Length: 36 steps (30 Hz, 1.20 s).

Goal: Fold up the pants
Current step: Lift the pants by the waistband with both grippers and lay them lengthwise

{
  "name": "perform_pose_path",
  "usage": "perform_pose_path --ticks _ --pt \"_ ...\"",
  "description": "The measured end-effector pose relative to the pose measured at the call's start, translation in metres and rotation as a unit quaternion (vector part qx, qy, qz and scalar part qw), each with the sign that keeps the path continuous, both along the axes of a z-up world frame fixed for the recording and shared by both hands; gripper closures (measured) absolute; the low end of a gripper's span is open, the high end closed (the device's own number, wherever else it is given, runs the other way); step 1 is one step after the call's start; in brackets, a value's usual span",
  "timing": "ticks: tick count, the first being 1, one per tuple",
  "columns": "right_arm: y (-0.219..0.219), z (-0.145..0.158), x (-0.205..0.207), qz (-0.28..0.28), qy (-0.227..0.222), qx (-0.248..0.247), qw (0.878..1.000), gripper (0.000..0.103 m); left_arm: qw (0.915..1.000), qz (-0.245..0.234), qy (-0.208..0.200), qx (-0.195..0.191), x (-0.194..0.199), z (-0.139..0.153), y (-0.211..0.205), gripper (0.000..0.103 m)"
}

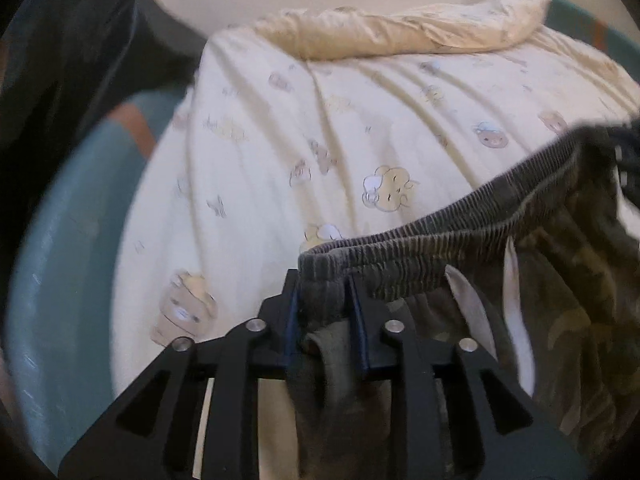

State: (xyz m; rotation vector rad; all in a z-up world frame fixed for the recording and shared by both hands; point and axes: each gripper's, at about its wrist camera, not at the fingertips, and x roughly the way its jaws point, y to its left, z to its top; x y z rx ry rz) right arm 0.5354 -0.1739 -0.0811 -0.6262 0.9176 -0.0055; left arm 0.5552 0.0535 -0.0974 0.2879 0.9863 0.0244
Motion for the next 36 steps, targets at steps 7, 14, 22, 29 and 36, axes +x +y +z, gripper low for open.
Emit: perform_pose_path --ticks 7,14,22,29,36 --pt "-0.02 -0.01 -0.014 -0.044 0.026 0.027 0.998 0.03 0.9986 0.039 -0.01 -0.036 -0.018 0.005 0.013 0.012" --pt "-0.023 0.015 -0.058 -0.032 0.044 0.082 0.995 0.03 0.9955 0.069 0.011 -0.063 -0.07 0.019 0.03 0.012" --pt "-0.022 0.051 -0.189 -0.037 0.072 0.228 0.97 0.03 0.9866 0.088 0.031 -0.134 -0.225 0.046 0.053 0.012" --pt "-0.022 0.066 -0.314 -0.032 0.086 0.294 0.951 0.03 0.9788 0.112 0.045 -0.166 -0.37 0.06 0.07 0.012" --pt "-0.013 0.06 -0.437 -0.03 0.103 0.342 0.934 0.03 0.9748 0.128 0.01 -0.183 -0.489 0.078 0.077 0.012"
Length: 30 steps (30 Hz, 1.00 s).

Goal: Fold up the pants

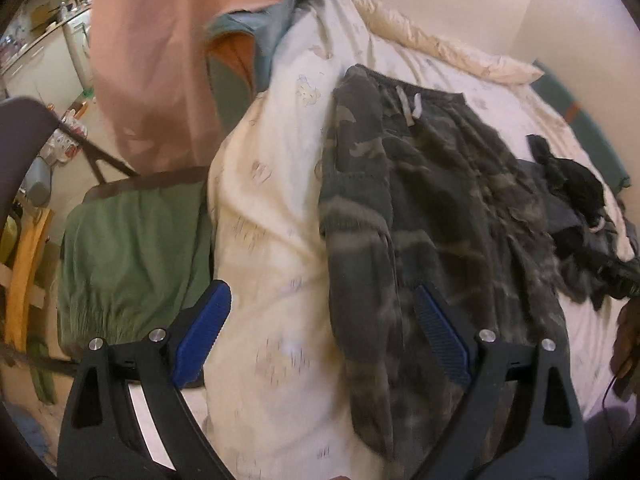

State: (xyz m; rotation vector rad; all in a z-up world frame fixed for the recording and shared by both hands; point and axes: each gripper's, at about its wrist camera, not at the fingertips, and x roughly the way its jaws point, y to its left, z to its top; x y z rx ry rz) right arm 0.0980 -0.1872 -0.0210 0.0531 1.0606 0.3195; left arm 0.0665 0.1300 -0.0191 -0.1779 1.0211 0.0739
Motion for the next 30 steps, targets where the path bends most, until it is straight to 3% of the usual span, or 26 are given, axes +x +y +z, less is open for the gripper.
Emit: perform_pose_path --ticks 2,7,9,10,13,15,16,17,20,23,26,28,30 --pt "0.003 -0.007 -0.037 0.0 0.007 0.013 1.0 0.03 0.9999 -0.001 0.01 -0.004 -0.022 -0.007 -0.005 0.012" --pt "0.004 -0.035 -0.105 -0.01 0.042 0.051 0.998 0.03 0.9964 -0.004 0.061 -0.059 -0.07 -0.061 -0.023 0.013" --pt "0.005 -0.049 -0.122 -0.015 0.055 0.06 0.997 0.03 0.9936 -0.005 0.087 -0.072 -0.077 -0.088 -0.033 0.021" --pt "0.005 -0.057 -0.129 -0.017 0.065 0.063 0.996 0.03 0.9918 -0.006 0.099 -0.08 -0.076 -0.097 -0.037 0.032" --pt "0.003 -0.08 -0.142 -0.038 0.095 0.079 0.992 0.03 0.9877 -0.014 0.118 -0.102 -0.065 -0.116 -0.054 0.042" --pt "0.005 -0.09 -0.146 -0.045 0.109 0.073 0.99 0.03 0.9893 -0.027 0.117 -0.083 -0.058 -0.124 -0.063 0.069" --pt "0.006 -0.092 -0.148 -0.047 0.107 0.069 0.991 0.03 0.9876 -0.036 0.132 -0.077 -0.054 -0.131 -0.067 0.094" --pt "0.006 -0.092 -0.148 -0.048 0.104 0.068 0.991 0.03 0.9858 -0.042 0.142 -0.079 -0.053 -0.135 -0.068 0.102" --pt "-0.001 -0.09 -0.147 -0.055 0.093 0.071 0.992 0.03 0.9876 -0.039 0.13 -0.08 -0.059 -0.12 -0.062 0.102" --pt "-0.01 -0.091 -0.145 -0.063 0.099 0.092 0.989 0.03 0.9936 -0.019 0.089 -0.067 -0.07 -0.085 -0.042 0.102" --pt "-0.004 -0.094 -0.141 -0.058 0.107 0.103 0.987 0.03 0.9972 0.047 0.051 -0.028 -0.077 -0.062 -0.003 0.102" --pt "0.009 -0.099 -0.136 -0.037 0.116 0.109 0.987 0.031 0.994 0.066 0.058 -0.066 -0.076 -0.069 0.016 0.102" --pt "0.03 -0.11 -0.132 -0.002 0.14 0.109 0.984 0.037 0.9918 0.073 0.073 -0.075 -0.076 -0.079 0.019 0.102"
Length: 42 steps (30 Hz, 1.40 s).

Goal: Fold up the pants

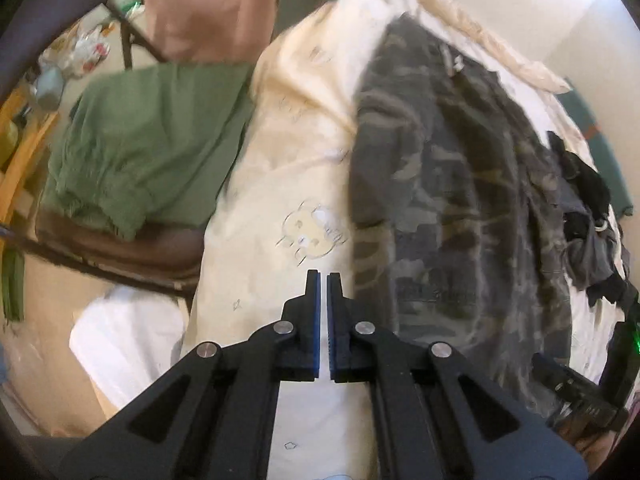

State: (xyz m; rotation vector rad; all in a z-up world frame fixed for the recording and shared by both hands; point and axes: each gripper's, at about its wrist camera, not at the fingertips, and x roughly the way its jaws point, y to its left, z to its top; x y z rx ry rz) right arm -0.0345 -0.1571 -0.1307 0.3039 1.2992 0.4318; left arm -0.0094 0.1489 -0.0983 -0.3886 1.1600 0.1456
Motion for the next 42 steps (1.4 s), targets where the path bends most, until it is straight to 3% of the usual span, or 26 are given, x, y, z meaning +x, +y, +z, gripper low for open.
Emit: perform_pose_path --ticks 4,6,7,8,9,12,13,14,16,19,22,24,30,33,34,35,39,40,42 --pt "0.027 -0.025 0.001 0.028 0.038 -0.022 0.999 0.04 0.999 -0.016 0.02 -0.037 -0.004 -0.014 -0.012 0.102" --pt "0.039 -0.039 0.0 0.049 0.065 -0.014 0.997 0.06 0.999 -0.032 0.019 -0.025 -0.002 -0.017 -0.023 0.102" --pt "0.045 -0.043 -0.002 0.066 0.072 -0.01 0.995 0.086 0.999 -0.035 0.018 -0.023 -0.001 -0.017 -0.027 0.101" --pt "0.05 -0.041 -0.003 0.079 0.062 -0.015 0.995 0.096 0.9988 -0.038 0.02 -0.024 0.0 -0.017 -0.028 0.101" --pt "0.051 -0.035 -0.004 0.083 0.048 -0.022 0.995 0.1 0.9987 -0.037 0.024 -0.027 0.002 -0.019 -0.029 0.101" --pt "0.03 -0.004 -0.003 0.061 0.009 0.017 0.998 0.101 0.9982 -0.034 0.031 -0.039 0.003 -0.02 -0.028 0.097" --pt "0.015 0.01 -0.003 0.04 -0.012 0.035 0.999 0.101 0.9982 -0.035 0.029 -0.038 0.003 -0.02 -0.03 0.085" --pt "0.002 0.021 -0.003 0.023 -0.031 0.039 0.999 0.101 0.9985 -0.035 0.027 -0.034 0.003 -0.019 -0.032 0.066" --pt "-0.03 0.033 0.003 -0.036 -0.055 0.012 0.998 0.101 0.9989 -0.03 0.024 -0.025 0.003 -0.019 -0.035 0.048" --pt "-0.063 0.014 0.013 -0.107 -0.034 -0.076 0.991 0.101 0.9978 -0.045 0.036 -0.032 0.006 -0.027 -0.048 0.047" --pt "-0.067 -0.012 0.021 -0.113 0.026 -0.047 0.992 0.1 0.9944 -0.075 0.057 -0.047 0.006 -0.041 -0.069 0.047" --pt "-0.064 -0.014 0.022 -0.11 0.032 -0.059 0.992 0.095 0.9909 -0.102 0.063 -0.061 0.004 -0.048 -0.089 0.047" --pt "-0.08 -0.005 0.017 -0.138 0.044 -0.012 0.989 0.093 0.9807 -0.139 0.067 -0.12 0.011 -0.067 -0.126 0.047" --pt "-0.081 -0.008 0.009 -0.147 0.064 0.009 0.987 0.069 0.9795 -0.152 0.06 -0.117 0.019 -0.072 -0.14 0.05" --pt "-0.078 -0.01 0.005 -0.15 0.07 0.021 0.986 0.052 0.9795 -0.152 0.059 -0.118 0.021 -0.074 -0.143 0.062" --pt "-0.075 -0.011 0.001 -0.149 0.073 0.038 0.985 0.046 0.9778 -0.156 0.062 -0.125 0.022 -0.076 -0.146 0.083" --pt "-0.055 -0.014 -0.011 -0.092 0.086 0.06 0.99 0.047 0.977 -0.175 0.06 -0.106 0.021 -0.07 -0.157 0.097" --pt "-0.046 -0.015 -0.014 -0.068 0.086 0.057 0.992 0.052 0.9773 -0.178 0.056 -0.101 0.018 -0.066 -0.156 0.098" --pt "-0.028 -0.012 -0.021 -0.023 0.074 0.048 0.996 0.077 0.979 -0.173 0.048 -0.097 0.014 -0.053 -0.149 0.098"
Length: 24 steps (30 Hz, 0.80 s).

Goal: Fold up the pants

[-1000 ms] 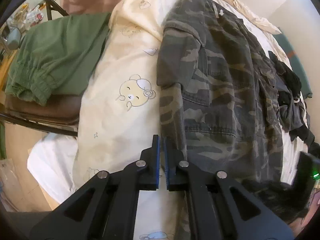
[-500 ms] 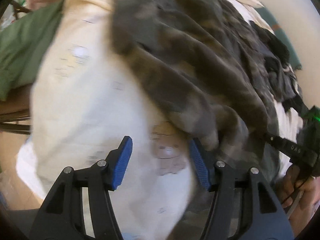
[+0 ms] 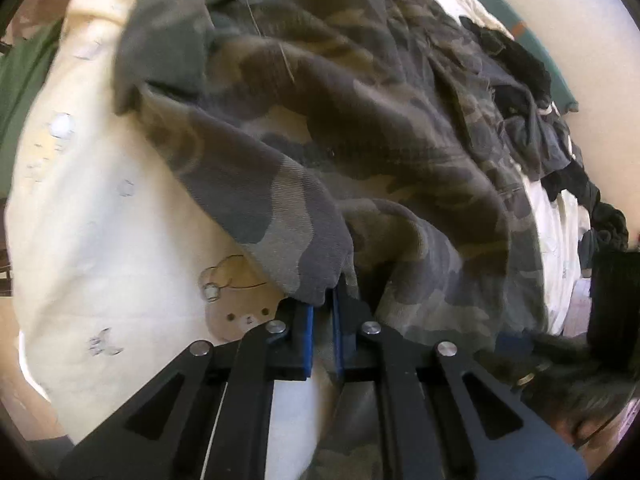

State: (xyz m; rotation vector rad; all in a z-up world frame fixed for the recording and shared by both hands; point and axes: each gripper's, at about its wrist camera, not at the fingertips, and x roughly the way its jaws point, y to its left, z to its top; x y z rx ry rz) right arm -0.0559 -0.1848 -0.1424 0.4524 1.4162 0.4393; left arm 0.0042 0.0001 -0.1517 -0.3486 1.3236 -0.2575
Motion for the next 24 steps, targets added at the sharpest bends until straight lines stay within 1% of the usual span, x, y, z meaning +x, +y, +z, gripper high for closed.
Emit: perform_pose_path --ticks 1,3,4,5,7,8,9,10,11,12,13,14,15,16,17,18,19,20,21,22,23,24 --pt "0.008 0.004 -0.004 0.02 -0.012 -0.013 1.0 0.1 1.0 0.002 -0.004 0.0 -0.003 0.006 0.005 0.098" --pt "0.018 0.017 -0.01 0.047 -0.04 -0.02 0.998 0.101 0.9999 0.009 -0.009 0.002 -0.012 0.023 0.02 0.098" --pt "0.021 0.028 -0.013 0.062 -0.054 -0.006 0.997 0.101 0.9998 0.017 -0.011 0.0 -0.018 0.03 0.029 0.099" --pt "0.022 0.043 -0.017 0.073 -0.069 0.019 0.995 0.101 0.9997 0.022 -0.013 0.001 -0.023 0.038 0.039 0.099" --pt "0.014 0.067 -0.02 0.078 -0.084 0.06 0.992 0.101 0.9989 0.043 -0.018 -0.004 -0.032 0.059 0.07 0.099" --pt "0.008 0.074 -0.022 0.075 -0.09 0.074 0.99 0.101 0.9989 0.042 -0.021 0.004 -0.035 0.065 0.08 0.099" --pt "-0.003 0.08 -0.022 0.061 -0.096 0.074 0.991 0.101 0.9986 0.047 -0.022 0.007 -0.038 0.07 0.095 0.099" --pt "-0.015 0.078 -0.018 0.039 -0.092 0.062 0.993 0.101 0.9983 0.056 -0.015 0.002 -0.038 0.069 0.103 0.098" --pt "-0.024 0.069 -0.013 0.019 -0.073 0.058 0.996 0.101 0.9985 0.054 -0.008 -0.008 -0.038 0.066 0.105 0.098" --pt "-0.03 0.054 -0.007 -0.005 -0.044 0.043 0.998 0.101 0.9989 0.046 0.006 -0.007 -0.035 0.059 0.101 0.098" --pt "-0.031 0.039 -0.003 -0.012 -0.028 0.006 1.0 0.101 0.9992 0.038 0.006 0.01 -0.034 0.054 0.093 0.098" --pt "-0.028 0.027 0.001 -0.011 -0.022 -0.032 0.999 0.1 0.9991 0.03 0.002 0.031 -0.032 0.049 0.085 0.097" --pt "-0.026 0.014 0.004 -0.02 -0.007 -0.066 0.998 0.094 0.9978 0.029 0.003 0.059 -0.031 0.044 0.077 0.095" --pt "-0.027 0.004 0.005 -0.031 0.015 -0.077 0.996 0.094 0.9959 0.037 0.011 0.082 -0.029 0.037 0.07 0.094" --pt "-0.032 -0.001 0.001 -0.029 0.024 -0.074 0.997 0.094 0.9961 0.038 0.015 0.078 -0.029 0.034 0.069 0.091" --pt "-0.033 -0.002 0.001 -0.026 0.023 -0.081 0.996 0.094 0.9969 0.037 0.017 0.067 -0.029 0.034 0.067 0.087" --pt "-0.036 0.001 -0.001 -0.034 0.016 -0.089 0.995 0.093 0.9975 0.035 0.017 0.059 -0.032 0.035 0.067 0.074" --pt "-0.041 0.004 -0.002 -0.042 0.013 -0.083 0.996 0.089 0.9977 0.033 0.016 0.057 -0.034 0.037 0.066 0.055" --pt "-0.046 0.008 -0.003 -0.051 0.015 -0.068 0.996 0.085 0.9977 0.034 0.013 0.057 -0.038 0.04 0.067 0.048" --pt "-0.05 0.011 -0.005 -0.058 0.017 -0.051 0.997 0.074 0.9977 0.037 0.006 0.057 -0.043 0.044 0.066 0.042" --pt "-0.051 0.014 -0.007 -0.061 0.016 -0.04 0.997 0.052 0.9977 0.037 0.004 0.057 -0.048 0.047 0.066 0.042" --pt "-0.052 0.016 -0.012 -0.064 0.013 -0.031 0.997 0.046 0.9978 0.035 0.007 0.056 -0.056 0.046 0.066 0.042"
